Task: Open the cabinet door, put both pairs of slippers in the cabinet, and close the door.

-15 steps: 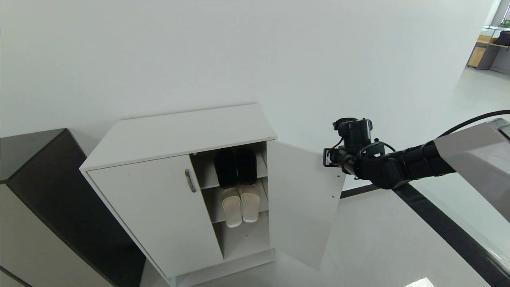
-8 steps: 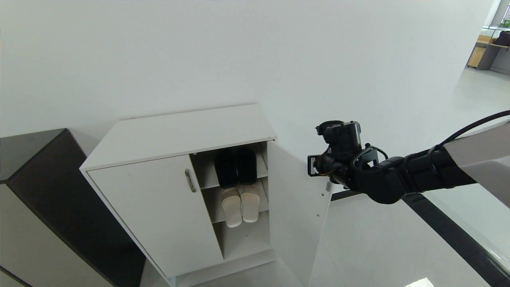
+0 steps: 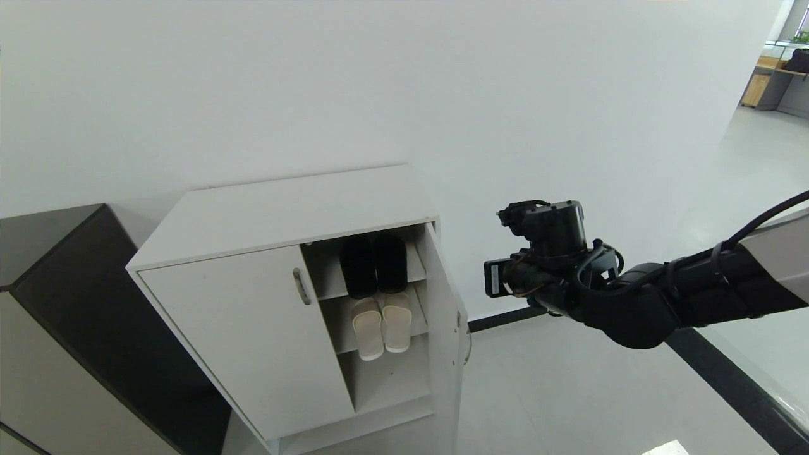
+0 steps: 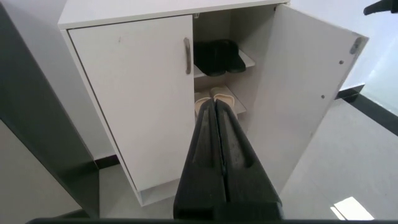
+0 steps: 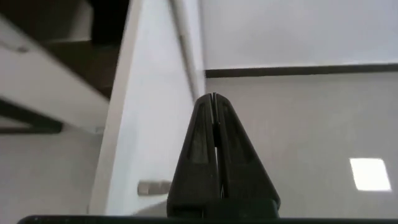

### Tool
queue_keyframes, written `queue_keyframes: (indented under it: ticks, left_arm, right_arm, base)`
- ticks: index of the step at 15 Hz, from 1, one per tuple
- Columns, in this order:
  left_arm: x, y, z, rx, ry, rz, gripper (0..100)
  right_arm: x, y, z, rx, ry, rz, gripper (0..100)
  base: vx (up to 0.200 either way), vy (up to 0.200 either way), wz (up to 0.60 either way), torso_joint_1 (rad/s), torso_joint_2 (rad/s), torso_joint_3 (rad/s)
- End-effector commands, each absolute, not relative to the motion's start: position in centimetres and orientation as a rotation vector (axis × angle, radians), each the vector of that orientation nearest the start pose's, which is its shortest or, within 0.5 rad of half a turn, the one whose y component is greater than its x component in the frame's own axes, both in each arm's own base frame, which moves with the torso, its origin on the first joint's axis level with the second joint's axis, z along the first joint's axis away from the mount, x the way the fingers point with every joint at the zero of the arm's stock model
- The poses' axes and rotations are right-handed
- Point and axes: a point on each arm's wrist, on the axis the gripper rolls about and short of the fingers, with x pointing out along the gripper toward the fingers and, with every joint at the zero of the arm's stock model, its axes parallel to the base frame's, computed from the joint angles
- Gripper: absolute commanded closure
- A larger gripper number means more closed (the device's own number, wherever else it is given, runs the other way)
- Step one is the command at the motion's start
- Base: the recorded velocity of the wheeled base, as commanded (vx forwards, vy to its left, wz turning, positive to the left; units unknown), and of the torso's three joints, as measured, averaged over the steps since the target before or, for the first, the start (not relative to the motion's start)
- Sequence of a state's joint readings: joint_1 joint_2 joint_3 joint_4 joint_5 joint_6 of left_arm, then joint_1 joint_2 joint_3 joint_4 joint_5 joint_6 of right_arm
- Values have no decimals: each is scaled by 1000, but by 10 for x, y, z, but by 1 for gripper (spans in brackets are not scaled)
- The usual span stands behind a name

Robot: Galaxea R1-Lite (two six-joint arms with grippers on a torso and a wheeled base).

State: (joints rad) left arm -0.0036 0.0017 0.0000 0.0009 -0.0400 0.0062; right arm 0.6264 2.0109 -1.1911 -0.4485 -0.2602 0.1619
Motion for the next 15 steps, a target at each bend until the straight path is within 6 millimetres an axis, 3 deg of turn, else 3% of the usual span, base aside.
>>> queue_keyframes:
  ticks: [1,7,15]
  left_arm:
    - [-23,-1,75,6,3,-43,100]
    - [-23,-1,76,6,1,-43,100]
    - [-23,-1,76,6,1,-43,100]
  right_arm:
    - [314,222,161,-47,352,366,100]
    - [308,224,156,-83,352,388,100]
    - [305,225,150,-93,370,395,100]
  base:
    - [0,0,0,0,0,0]
    - [0,0,0,0,0,0]
    - [0,0,600,2,4,1]
